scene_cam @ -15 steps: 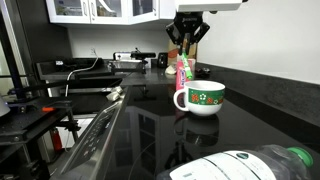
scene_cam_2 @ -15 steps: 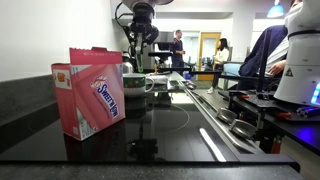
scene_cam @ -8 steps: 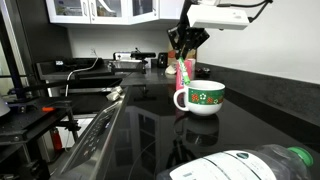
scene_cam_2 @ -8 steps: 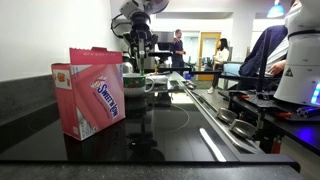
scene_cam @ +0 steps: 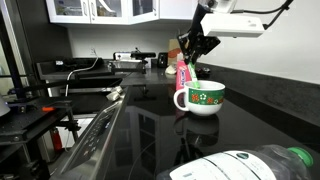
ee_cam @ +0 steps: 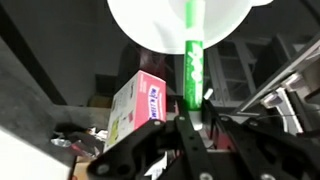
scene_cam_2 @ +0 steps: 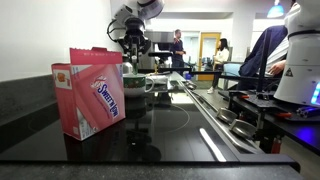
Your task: Pick the marker and put it in the cup
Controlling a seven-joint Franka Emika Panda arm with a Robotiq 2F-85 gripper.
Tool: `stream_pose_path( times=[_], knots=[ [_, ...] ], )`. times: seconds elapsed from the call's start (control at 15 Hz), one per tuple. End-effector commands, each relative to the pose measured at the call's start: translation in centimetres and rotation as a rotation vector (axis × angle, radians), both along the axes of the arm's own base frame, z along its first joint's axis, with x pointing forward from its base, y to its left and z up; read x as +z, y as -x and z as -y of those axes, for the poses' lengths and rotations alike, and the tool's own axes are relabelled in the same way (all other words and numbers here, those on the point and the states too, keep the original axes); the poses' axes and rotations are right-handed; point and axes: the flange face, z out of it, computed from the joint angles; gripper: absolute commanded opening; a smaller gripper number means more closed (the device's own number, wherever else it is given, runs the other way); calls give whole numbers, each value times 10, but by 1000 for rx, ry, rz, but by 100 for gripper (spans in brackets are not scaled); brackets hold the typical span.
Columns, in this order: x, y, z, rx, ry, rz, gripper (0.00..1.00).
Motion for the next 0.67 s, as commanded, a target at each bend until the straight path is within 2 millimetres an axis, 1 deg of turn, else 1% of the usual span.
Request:
stream_pose_path(
  times=[0.0, 0.07, 0.13, 0.2, 0.33, 0.4, 0.6],
  knots=[
    [2, -12, 5, -31, 16, -23, 22],
    [2, -13, 8, -47, 23, -23, 47],
    [2, -14, 11, -64, 24, -23, 47],
    [4, -14, 14, -87, 29, -31, 52],
    [10, -14, 17, -111, 55, -46, 65],
    [13, -14, 17, -132, 67, -61, 73],
    [30, -16, 12, -247, 168, -97, 95]
  ],
)
